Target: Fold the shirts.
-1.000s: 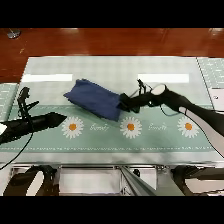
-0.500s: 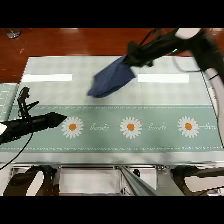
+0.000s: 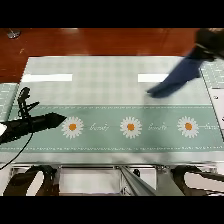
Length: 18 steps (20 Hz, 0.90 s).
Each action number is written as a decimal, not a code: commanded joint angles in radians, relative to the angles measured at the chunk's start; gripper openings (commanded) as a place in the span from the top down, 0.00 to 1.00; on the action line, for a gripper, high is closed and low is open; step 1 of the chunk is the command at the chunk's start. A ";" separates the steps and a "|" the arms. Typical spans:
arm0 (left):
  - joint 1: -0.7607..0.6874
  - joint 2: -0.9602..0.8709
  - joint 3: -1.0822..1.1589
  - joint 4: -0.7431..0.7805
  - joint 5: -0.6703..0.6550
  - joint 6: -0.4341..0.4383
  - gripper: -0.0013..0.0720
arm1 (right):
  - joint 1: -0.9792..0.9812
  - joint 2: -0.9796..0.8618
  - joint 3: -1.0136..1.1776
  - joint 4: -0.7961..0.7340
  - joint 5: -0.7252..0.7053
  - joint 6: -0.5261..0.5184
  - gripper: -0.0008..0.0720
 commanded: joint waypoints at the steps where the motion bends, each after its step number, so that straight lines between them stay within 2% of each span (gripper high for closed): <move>1: 0.000 -0.001 -0.001 0.002 0.000 0.003 0.95 | -0.148 0.101 -0.048 -0.156 0.117 0.016 0.96; 5: 0.000 -0.001 -0.001 0.002 0.001 0.003 0.95 | -0.314 0.289 -0.325 -0.251 0.064 0.030 0.96; 9: 0.000 -0.001 -0.001 0.002 0.002 0.003 0.95 | -0.522 0.538 -0.706 -0.329 -0.078 0.141 0.96; 13: 0.000 -0.001 -0.001 0.002 0.002 0.003 0.95 | -0.681 0.727 -1.038 -0.446 -0.137 0.222 0.95; 14: 0.000 -0.001 -0.001 0.002 0.002 0.003 0.95 | -0.713 0.755 -1.086 -0.486 -0.144 0.261 0.78; 15: 0.000 -0.001 -0.001 0.002 0.005 0.003 0.95 | -0.737 0.764 -1.104 -0.503 -0.159 0.266 0.38; 16: 0.000 -0.001 0.000 0.001 0.013 0.003 0.95 | -0.758 0.761 -1.096 -0.491 -0.189 0.237 0.12; 18: 0.000 -0.001 0.001 -0.010 0.044 0.002 0.95 | -0.768 0.739 -1.044 -0.410 -0.277 0.172 0.12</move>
